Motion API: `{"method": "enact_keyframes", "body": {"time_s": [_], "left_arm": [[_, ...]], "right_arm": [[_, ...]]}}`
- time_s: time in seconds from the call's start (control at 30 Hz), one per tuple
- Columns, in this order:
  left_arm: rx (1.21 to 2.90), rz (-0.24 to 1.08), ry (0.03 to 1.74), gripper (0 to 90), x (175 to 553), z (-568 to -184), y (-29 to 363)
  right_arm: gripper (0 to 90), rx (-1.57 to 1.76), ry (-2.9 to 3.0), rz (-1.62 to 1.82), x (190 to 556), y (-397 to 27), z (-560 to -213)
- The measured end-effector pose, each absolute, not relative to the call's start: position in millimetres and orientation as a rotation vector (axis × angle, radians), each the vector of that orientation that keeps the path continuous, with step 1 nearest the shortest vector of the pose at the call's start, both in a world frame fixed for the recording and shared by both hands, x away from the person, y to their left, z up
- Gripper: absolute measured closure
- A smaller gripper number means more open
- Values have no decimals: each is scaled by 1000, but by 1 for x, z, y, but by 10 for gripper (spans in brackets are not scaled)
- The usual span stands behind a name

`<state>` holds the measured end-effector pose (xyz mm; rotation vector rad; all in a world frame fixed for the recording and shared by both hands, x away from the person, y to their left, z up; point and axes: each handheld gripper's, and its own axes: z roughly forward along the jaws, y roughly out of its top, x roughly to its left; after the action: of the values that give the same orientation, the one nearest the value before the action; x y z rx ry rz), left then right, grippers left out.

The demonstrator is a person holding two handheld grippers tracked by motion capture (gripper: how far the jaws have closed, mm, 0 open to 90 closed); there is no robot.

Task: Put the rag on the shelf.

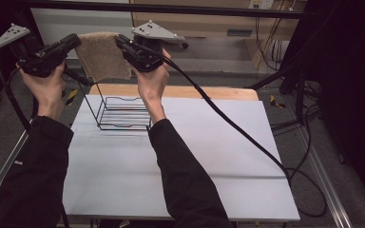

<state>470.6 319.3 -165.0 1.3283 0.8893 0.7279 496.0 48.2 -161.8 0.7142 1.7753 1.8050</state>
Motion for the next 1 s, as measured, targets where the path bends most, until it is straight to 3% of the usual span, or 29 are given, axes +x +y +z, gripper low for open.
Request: {"method": "enact_keyframes", "body": {"time_s": [1.0], "left_arm": [[1408, 695, 927, 850, 514, -185, 319]], "right_arm": [[856, 798, 1840, 1727, 535, 52, -187]]}}
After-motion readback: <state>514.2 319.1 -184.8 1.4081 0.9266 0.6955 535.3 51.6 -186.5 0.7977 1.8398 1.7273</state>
